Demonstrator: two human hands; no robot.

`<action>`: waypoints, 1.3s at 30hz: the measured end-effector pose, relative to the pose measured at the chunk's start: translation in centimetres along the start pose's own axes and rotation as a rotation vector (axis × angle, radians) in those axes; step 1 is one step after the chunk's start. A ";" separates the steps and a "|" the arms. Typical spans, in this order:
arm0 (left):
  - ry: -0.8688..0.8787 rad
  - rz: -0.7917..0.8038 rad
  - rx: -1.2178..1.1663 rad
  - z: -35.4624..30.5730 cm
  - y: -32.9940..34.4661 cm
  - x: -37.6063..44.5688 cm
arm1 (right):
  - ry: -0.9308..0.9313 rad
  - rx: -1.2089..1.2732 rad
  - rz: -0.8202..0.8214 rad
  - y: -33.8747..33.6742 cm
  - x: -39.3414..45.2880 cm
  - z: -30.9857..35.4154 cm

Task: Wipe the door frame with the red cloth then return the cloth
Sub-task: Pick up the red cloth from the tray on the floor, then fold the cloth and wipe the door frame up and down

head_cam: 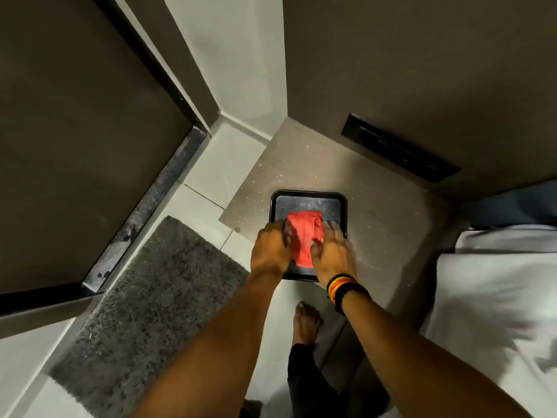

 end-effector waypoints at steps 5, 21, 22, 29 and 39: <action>-0.155 -0.015 -0.075 1.9 3.7 3.0 | 0.240 0.249 -0.038 2.4 3.7 -1.6; -0.082 -0.306 -0.555 -1.0 -8.4 4.2 | 0.067 0.420 -0.216 -6.3 5.3 9.0; -0.058 -0.328 -0.609 -1.5 -11.1 3.8 | 0.013 0.458 -0.230 -7.9 4.9 11.3; 0.225 -0.577 -0.644 -5.1 -34.6 -2.6 | -0.348 0.617 -0.366 -21.3 -0.7 30.1; 0.517 -0.953 -0.426 -7.0 -71.2 -29.8 | -0.945 0.745 -0.511 -39.1 -24.6 61.2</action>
Point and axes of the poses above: each hand's wrist, its own x-axis towards the middle knuckle, its own y-axis out of the palm, z = x × y, the point moved 5 cm from there along x, towards the middle knuckle
